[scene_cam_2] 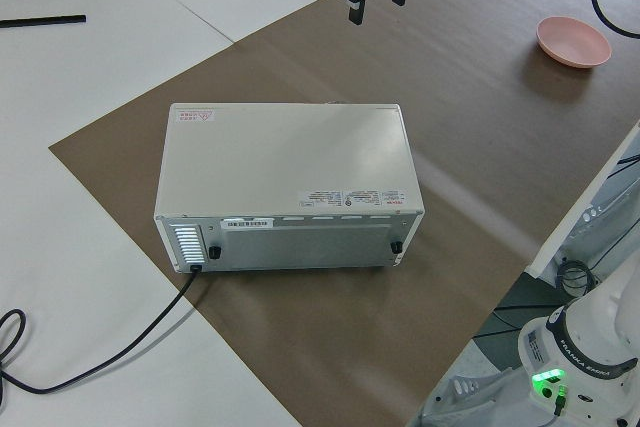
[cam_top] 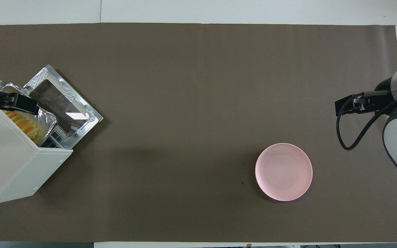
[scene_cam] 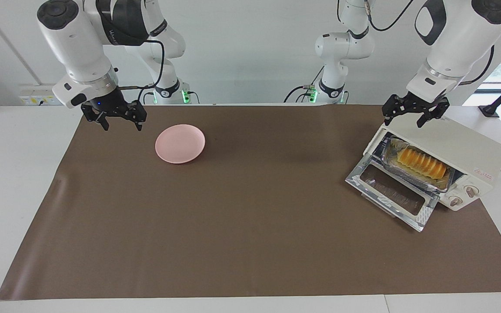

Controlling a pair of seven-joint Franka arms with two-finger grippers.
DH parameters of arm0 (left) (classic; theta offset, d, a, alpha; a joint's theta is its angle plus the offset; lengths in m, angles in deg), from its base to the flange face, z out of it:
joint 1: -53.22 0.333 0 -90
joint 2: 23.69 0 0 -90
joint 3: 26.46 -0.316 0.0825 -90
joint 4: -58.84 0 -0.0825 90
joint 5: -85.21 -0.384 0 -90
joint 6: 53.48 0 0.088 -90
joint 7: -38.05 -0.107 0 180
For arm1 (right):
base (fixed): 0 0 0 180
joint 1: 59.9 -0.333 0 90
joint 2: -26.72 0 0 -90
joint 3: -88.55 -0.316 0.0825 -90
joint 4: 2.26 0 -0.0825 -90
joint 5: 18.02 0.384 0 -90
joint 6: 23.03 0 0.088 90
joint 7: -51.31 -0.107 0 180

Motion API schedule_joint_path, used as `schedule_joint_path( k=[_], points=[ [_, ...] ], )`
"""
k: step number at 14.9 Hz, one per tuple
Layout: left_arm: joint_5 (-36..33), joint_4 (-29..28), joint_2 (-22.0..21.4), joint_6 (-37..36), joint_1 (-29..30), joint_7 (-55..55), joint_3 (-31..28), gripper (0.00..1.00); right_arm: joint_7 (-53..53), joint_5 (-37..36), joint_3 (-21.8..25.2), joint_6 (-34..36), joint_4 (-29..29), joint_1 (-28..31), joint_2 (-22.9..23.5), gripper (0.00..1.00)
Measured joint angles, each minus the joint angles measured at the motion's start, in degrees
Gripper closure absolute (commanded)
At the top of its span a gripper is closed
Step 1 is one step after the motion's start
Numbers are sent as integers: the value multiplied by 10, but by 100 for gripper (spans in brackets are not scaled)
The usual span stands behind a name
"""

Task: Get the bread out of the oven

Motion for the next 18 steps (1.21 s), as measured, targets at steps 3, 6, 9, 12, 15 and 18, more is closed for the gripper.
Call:
schedule_joint_path(
  k=[3,6,9,12,15,18],
  points=[
    [0,0,-3,-4,0,0,-1,0,0,0,0,0,0,0,0,0],
    [-1,0,-9,-7,1,9,-3,0,0,0,0,0,0,0,0,0],
    [-2,0,-6,-4,2,76,-4,0,0,0,0,0,0,0,0,0],
    [-6,15,32,4,2,169,-3,0,0,0,0,0,0,0,0,0],
    [-36,76,122,12,3,287,-8,0,0,0,0,0,0,0,0,0],
    [-91,148,225,26,2,394,-9,0,0,0,0,0,0,0,0,0]
  ],
)
